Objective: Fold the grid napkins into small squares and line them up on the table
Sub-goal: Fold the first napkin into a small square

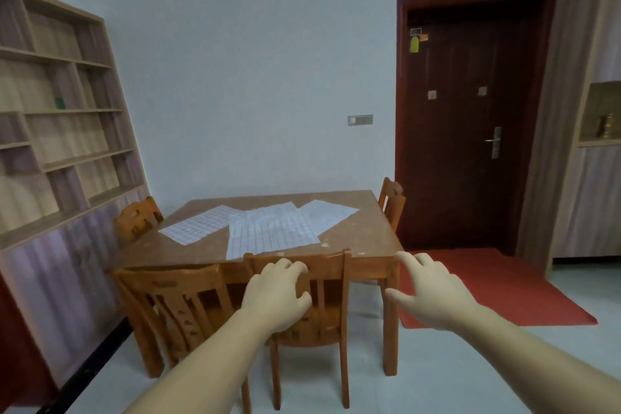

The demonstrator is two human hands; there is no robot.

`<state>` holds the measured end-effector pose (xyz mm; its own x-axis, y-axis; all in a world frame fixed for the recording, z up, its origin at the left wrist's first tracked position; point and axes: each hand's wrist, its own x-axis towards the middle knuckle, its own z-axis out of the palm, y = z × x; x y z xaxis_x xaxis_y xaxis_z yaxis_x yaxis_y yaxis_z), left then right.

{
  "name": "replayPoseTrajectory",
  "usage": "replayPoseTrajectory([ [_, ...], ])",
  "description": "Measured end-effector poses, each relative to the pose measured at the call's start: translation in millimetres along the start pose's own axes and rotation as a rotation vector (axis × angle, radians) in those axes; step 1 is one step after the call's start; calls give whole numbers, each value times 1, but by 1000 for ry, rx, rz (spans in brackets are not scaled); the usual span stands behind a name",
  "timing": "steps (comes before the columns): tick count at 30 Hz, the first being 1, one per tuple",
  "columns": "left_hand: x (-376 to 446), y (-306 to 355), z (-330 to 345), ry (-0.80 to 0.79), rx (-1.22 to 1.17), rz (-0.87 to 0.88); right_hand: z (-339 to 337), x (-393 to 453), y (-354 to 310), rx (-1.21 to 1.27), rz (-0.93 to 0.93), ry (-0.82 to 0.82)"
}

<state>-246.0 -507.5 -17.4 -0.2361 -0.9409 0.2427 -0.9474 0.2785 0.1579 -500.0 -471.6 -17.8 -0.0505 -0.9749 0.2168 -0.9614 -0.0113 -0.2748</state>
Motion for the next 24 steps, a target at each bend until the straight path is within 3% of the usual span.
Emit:
replayPoseTrajectory([
  [7,141,43,44,-18,-37,8,0,133,66,-49,-88,-4],
  [18,394,88,176,-83,-187,-35,55,364,189,-115,-136,-92],
  [24,524,105,204,-119,-163,-60,56,487,259,-17,-145,-114],
])
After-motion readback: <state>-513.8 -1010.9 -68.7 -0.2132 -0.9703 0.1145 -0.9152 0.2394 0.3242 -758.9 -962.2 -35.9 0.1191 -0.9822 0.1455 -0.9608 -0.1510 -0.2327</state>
